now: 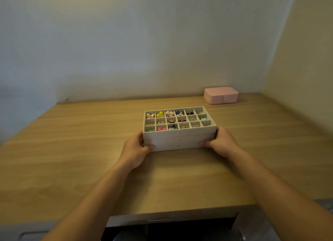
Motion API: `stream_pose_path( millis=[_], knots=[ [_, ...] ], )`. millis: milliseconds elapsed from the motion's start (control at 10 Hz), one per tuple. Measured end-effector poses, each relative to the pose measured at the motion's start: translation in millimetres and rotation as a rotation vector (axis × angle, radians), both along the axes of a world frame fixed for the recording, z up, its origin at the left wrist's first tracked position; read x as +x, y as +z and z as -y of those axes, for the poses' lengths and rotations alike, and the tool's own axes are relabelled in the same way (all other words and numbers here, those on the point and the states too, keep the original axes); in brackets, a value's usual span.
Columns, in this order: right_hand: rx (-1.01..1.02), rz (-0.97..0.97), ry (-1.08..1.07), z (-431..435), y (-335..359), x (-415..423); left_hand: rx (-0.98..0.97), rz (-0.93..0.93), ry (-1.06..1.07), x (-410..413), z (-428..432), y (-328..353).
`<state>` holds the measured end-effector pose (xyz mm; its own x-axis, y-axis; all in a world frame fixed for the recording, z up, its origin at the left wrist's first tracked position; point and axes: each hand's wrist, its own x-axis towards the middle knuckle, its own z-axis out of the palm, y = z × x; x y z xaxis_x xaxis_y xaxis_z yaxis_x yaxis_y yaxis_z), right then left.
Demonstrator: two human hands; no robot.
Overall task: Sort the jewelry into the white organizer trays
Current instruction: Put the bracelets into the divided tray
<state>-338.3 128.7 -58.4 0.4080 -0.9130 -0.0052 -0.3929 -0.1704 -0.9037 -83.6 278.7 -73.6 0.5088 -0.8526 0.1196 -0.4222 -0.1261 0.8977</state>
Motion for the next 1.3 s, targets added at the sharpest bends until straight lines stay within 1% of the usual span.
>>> stream_pose_path(
  millis=[200, 300, 400, 500, 700, 800, 900, 1100, 1300],
  knots=[
    [0.006, -0.027, -0.026, 48, 2, 18, -0.026, 0.012, 0.011, 15, 54, -3],
    [0.01, -0.063, -0.036, 76, 4, 27, -0.021, 0.061, 0.004, 22, 82, -3],
    [-0.005, -0.082, -0.065, 103, 6, 38, 0.019, 0.15, 0.038, 26, 113, -3],
    [-0.031, -0.064, -0.157, 132, 3, 52, 0.05, 0.217, 0.054, 30, 152, -1],
    [-0.099, -0.184, -0.441, 176, -5, 85, 0.083, 0.241, 0.102, 39, 218, 2],
    [-0.088, -0.171, -0.522, 195, -5, 96, 0.091, 0.262, 0.138, 42, 243, -1],
    [-0.092, -0.147, -0.495, 208, -7, 104, 0.09, 0.282, 0.171, 45, 260, -5],
    [-0.14, -0.186, -0.464, 217, -7, 114, 0.184, 0.33, 0.201, 55, 285, -4],
    [-0.109, -0.257, -0.342, 213, 7, 106, 0.313, 0.374, 0.169, 56, 285, 3]
  ],
)
